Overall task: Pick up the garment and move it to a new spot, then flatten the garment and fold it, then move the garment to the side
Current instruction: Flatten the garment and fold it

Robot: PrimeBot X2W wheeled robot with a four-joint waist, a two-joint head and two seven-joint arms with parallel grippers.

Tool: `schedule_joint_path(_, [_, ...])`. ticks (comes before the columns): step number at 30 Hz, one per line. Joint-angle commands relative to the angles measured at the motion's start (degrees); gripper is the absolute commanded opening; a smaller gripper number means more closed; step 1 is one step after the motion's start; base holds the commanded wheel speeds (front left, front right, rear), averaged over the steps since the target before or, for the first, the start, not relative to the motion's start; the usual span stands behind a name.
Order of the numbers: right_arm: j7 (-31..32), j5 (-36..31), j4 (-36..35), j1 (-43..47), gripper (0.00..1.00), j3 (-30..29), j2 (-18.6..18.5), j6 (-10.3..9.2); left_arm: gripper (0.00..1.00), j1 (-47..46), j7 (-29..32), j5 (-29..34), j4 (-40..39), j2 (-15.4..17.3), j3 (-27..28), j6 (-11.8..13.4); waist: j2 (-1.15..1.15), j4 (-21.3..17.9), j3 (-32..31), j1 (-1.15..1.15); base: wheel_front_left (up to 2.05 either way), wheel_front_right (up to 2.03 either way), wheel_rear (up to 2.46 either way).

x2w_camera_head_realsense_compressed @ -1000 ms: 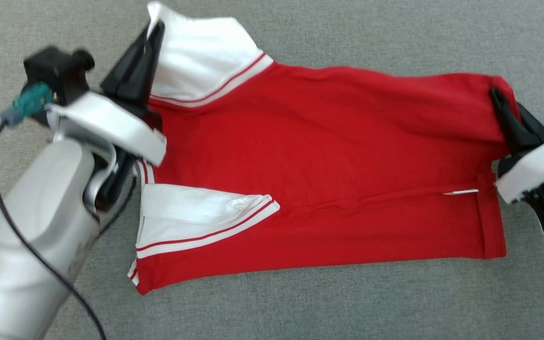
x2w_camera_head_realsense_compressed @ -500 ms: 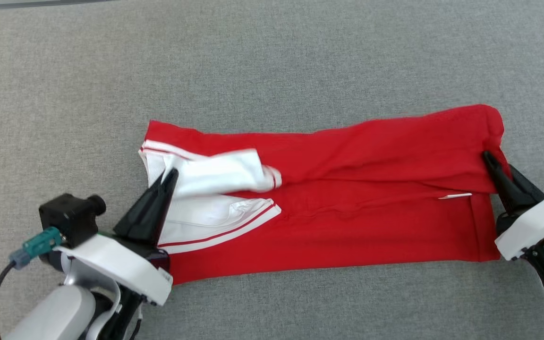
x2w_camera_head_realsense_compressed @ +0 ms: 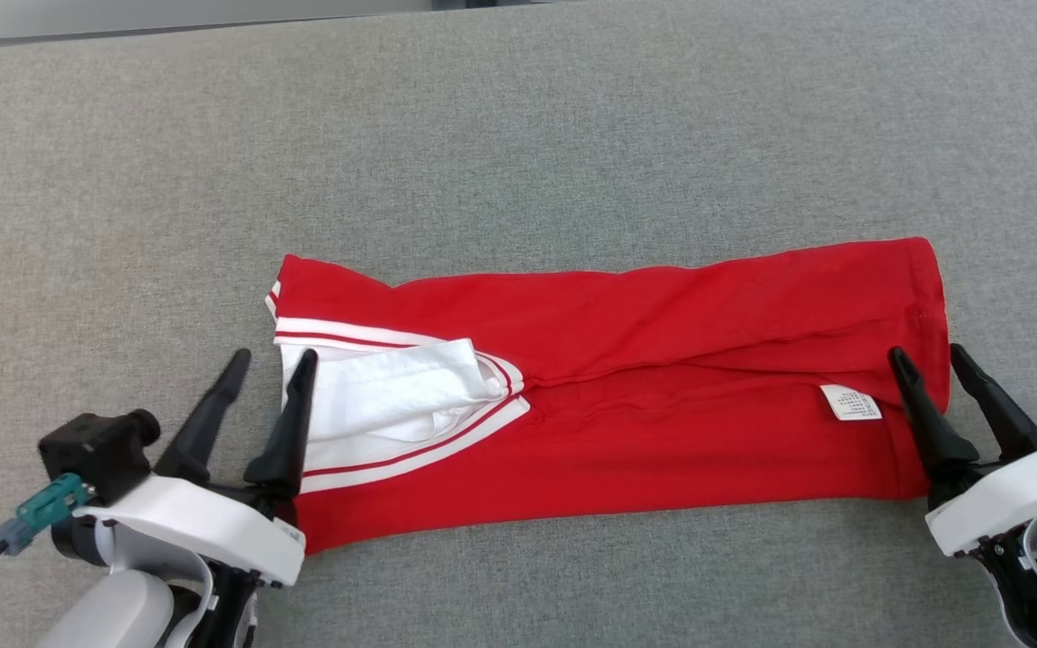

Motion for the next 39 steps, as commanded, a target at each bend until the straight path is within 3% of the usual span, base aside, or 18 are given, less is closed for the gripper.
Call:
schedule_joint_path(1, [-0.6,-0.3,-0.5,0.5,1.00,-0.8,0.2,0.01,1.00,0.3,-0.6,0.5,-0.1,-0.1,0.6,0.5,0.00,0.0,-0.1,0.00,0.00,0.00,0.00])
schedule_joint_path(12, [-6.8,-11.5,-8.1,2.2,1.00,-14.0,9.6,0.01,1.00,-1.7,-5.0,13.5,-5.9,-2.5,8.9,9.3,0.00,-1.1,-2.4,0.00,0.00,0.00,0.00])
schedule_joint_path(15, [-7.3,-15.3,-10.2,1.8,1.00,-15.1,11.7,0.01,1.00,-1.1,-5.0,18.0,-7.1,-3.4,11.4,9.5,0.00,-1.4,-2.9,0.00,0.00,0.00,0.00])
schedule_joint_path(22, [-7.0,-21.7,-10.8,2.9,1.00,-14.9,14.2,0.01,1.00,3.7,-4.9,24.3,-4.2,-5.5,14.7,6.8,0.00,-1.8,-5.1,0.00,0.00,0.00,0.00])
schedule_joint_path(30, [-6.2,-22.6,-9.9,5.0,1.00,-14.4,15.2,0.02,1.00,7.6,-4.9,28.7,-0.9,-7.0,15.0,5.8,0.00,-1.3,-7.4,0.00,0.00,0.00,0.00])
schedule_joint_path(39, [-5.3,-22.7,-10.3,5.8,1.00,-14.2,15.2,0.02,1.00,7.2,-4.9,29.1,0.7,-8.3,15.4,4.6,0.00,-0.4,-7.8,0.00,0.00,0.00,0.00])
